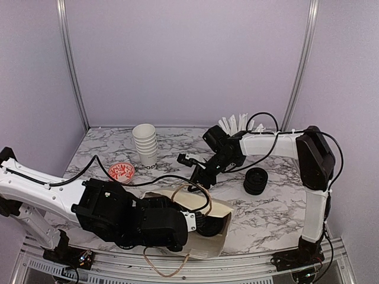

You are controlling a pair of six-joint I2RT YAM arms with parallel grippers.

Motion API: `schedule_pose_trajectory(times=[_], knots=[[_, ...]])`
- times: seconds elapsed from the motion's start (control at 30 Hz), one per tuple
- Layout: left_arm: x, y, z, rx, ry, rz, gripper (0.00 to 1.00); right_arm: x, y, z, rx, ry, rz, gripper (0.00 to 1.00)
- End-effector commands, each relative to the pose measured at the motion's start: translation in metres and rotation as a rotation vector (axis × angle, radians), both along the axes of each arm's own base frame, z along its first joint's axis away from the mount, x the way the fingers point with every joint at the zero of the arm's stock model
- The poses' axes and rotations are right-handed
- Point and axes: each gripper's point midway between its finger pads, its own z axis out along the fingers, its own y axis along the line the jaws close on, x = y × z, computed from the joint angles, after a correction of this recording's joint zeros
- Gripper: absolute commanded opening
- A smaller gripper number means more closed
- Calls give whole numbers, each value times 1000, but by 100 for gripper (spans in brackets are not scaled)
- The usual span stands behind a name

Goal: Pack the takeout coffee

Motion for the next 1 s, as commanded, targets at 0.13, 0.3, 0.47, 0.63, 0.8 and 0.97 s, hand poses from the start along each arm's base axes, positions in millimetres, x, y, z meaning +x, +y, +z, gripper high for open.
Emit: schedule_pose_trajectory(times=[0.13,0.3,0.47,0.63,0.8,0.97], knots=[[8,2,27,-45,-92,-32,50,-1,11,-4,10,17,4,45],[12,6,37,-57,-146,-67,50,-3,12,-2,15,41,11,45],[8,5,29,-21,-138,-122,50,-1,6,30,69,58,24,48],[5,1,16,21,-130,-162,50,6,-6,79,154,-5,1,53],[5,-4,12,29,-144,-190,50,13,-13,49,72,10,-29,53],[4,-6,3,65,-147,-225,50,28,-11,14,2,61,-79,53]])
